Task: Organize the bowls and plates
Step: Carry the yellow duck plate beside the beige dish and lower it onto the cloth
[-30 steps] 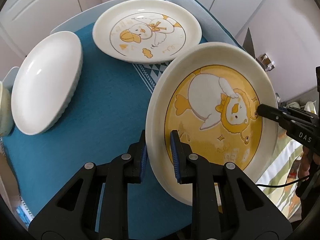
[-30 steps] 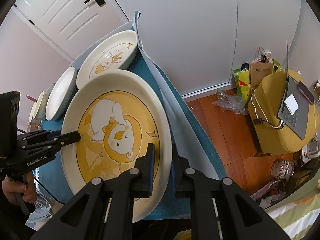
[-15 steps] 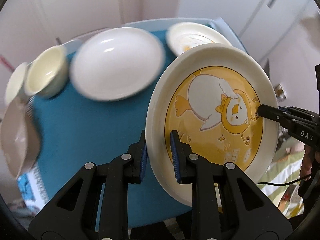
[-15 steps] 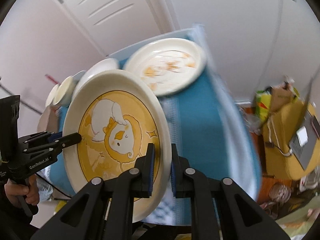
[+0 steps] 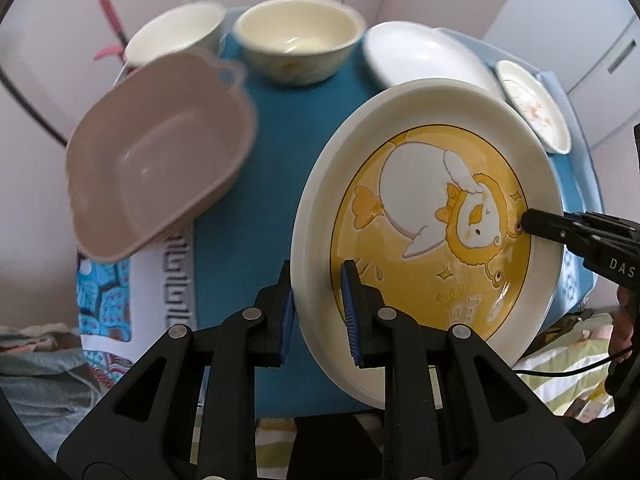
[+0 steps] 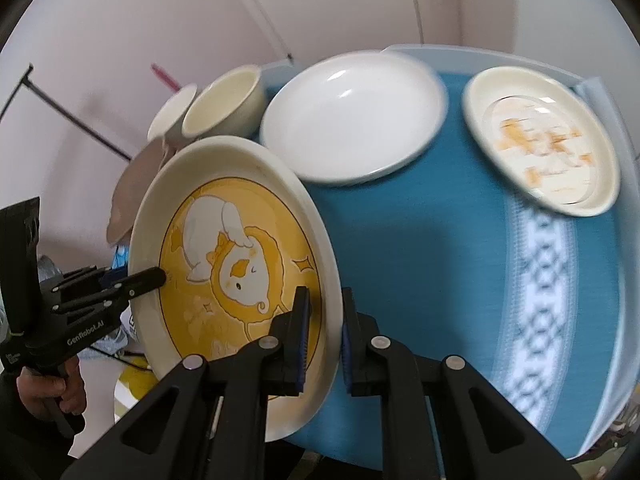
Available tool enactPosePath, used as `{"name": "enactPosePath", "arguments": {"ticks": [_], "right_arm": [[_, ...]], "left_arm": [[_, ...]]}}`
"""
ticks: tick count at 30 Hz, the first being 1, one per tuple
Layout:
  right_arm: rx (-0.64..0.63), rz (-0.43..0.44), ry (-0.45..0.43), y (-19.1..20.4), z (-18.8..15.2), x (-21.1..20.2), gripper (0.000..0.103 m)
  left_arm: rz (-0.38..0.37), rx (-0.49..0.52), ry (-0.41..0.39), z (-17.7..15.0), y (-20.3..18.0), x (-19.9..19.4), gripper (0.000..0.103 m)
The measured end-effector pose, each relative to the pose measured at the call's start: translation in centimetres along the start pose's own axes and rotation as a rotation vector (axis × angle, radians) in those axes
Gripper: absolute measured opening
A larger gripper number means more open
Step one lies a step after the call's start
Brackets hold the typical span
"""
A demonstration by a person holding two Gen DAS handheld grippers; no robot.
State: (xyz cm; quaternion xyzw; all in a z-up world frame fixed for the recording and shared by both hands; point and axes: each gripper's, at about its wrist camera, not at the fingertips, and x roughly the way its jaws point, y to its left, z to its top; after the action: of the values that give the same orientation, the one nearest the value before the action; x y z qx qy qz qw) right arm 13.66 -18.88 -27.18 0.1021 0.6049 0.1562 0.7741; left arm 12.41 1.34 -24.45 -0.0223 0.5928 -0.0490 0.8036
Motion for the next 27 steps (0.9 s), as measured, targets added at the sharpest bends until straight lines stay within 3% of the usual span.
{"name": "enactPosePath", "arguments": {"ticks": [6, 14, 23, 27], "right_arm": [[0.011, -0.028, 0.049, 2.3, 0.3, 2.8, 0.013], [0.055, -0.079, 0.057, 2.0, 1.4, 4.7, 0.013], [0.100, -0.069, 0.051, 0.7, 1.3, 4.8, 0.015], [0.091, -0.093, 0.053, 1.3, 1.1, 5.0, 0.016]], "left_arm": [[-0.021, 0.005, 0.033, -0.8, 2.7, 2.0, 0.019], [-0.047, 0.055, 0.043, 0.6, 2.2, 4.1, 0.019], [-0.052, 0.097, 0.041, 0.7, 1.8, 4.5, 0.019], [-0.022, 0.107, 0.024, 0.5, 2.4, 4.1, 0.020]]}}
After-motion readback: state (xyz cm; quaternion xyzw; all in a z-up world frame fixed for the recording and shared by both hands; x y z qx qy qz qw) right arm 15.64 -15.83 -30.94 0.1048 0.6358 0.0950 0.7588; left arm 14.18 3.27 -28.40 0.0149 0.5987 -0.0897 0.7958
